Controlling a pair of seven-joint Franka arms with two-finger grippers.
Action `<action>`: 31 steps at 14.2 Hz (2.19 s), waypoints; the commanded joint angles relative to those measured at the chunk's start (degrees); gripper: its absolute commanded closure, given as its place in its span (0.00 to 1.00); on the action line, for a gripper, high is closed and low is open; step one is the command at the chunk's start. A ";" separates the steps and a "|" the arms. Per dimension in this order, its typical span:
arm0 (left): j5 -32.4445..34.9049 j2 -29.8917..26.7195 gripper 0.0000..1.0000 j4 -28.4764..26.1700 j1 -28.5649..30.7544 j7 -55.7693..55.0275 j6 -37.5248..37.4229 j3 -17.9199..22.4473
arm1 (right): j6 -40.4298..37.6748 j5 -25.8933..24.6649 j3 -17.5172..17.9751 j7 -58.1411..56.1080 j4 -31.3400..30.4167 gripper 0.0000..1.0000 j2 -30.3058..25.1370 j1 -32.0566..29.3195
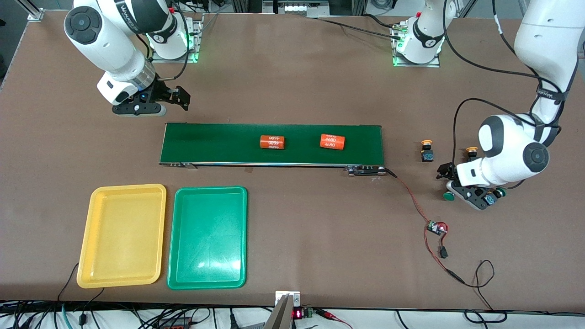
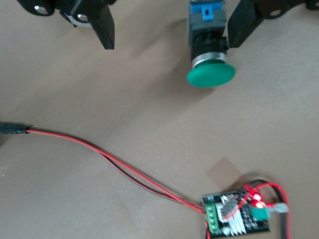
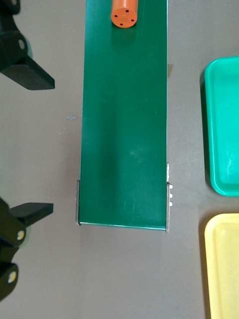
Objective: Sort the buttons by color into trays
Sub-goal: 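Grasp the green-capped push button with the left gripper, then set the green-capped button on the belt and open the left gripper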
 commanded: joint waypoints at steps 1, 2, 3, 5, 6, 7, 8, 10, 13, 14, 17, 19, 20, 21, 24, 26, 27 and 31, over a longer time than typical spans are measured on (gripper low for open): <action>-0.82 1.49 0.00 1.53 0.21 -0.29 -0.63 0.06 | -1.26 -0.73 -0.08 -0.07 1.37 0.00 0.17 0.85; -0.73 2.45 0.00 1.53 0.74 -0.37 -0.54 0.06 | -1.26 -0.64 -0.08 0.02 1.46 0.00 0.17 0.85; -0.73 3.16 0.00 1.53 0.92 -0.37 -0.54 0.15 | -1.26 -0.64 -0.08 0.19 1.46 0.00 0.17 0.85; -0.64 3.52 0.00 1.44 1.62 -0.29 -0.10 0.15 | -1.26 -0.64 -0.08 0.19 1.46 0.00 0.17 0.85; -0.47 3.26 0.00 1.53 1.71 -0.29 -0.19 0.15 | -1.26 -0.73 -0.08 0.19 1.46 0.00 0.17 0.85; -0.47 2.82 0.00 1.53 1.71 -0.37 -0.19 0.24 | -1.26 -0.64 -0.08 0.02 1.46 0.00 0.26 0.85; -0.47 2.55 0.00 1.53 1.71 -0.29 -0.19 0.24 | -1.26 -0.64 -0.08 -0.07 1.46 0.00 0.26 0.85; -0.47 2.38 0.00 1.53 1.71 -0.29 -0.19 0.33 | -1.26 -0.73 -0.08 -0.42 1.46 0.00 0.17 0.85; 1.45 1.06 0.00 1.88 1.71 -0.20 -0.36 0.24 | -1.95 -0.73 -0.08 -0.42 1.55 0.00 0.08 0.85; 2.42 1.06 0.00 1.88 1.80 -0.11 -0.36 0.32 | -1.96 -0.73 -0.08 -0.42 1.55 0.00 0.08 0.85; 3.66 1.14 0.00 1.88 2.76 0.41 -0.19 0.24 | -2.13 -0.73 -0.08 -0.16 1.99 0.00 0.08 0.85; 4.89 1.49 0.00 1.71 3.20 0.50 -0.19 0.24 | -2.31 -0.73 -0.08 -0.07 2.17 0.00 0.17 0.85; 4.89 1.76 0.00 1.10 3.64 0.50 -0.19 0.24 | -2.66 -0.73 -0.08 -0.07 2.43 0.00 0.17 0.85; 4.89 2.11 0.00 0.66 3.99 0.50 -0.19 0.24 | -2.84 -0.64 -0.17 -0.16 2.69 0.00 0.17 0.76; 4.98 2.02 0.33 -1.10 4.17 0.51 -0.54 0.24 | -2.84 -0.64 -0.17 -0.42 3.04 0.00 0.26 0.67; 4.98 1.59 0.66 -1.72 4.17 0.50 -0.71 -0.46 | -2.84 -0.64 -0.26 -0.51 3.22 0.00 0.35 0.59; 4.98 0.45 0.91 -1.72 4.17 0.42 -1.32 -0.64 | -2.75 -0.64 -0.26 -0.25 3.22 0.00 0.52 0.59; 5.07 -5.60 1.00 -0.84 3.47 -0.11 -3.61 -4.32 | -2.75 -0.82 -0.26 -0.51 3.83 0.00 0.87 -0.03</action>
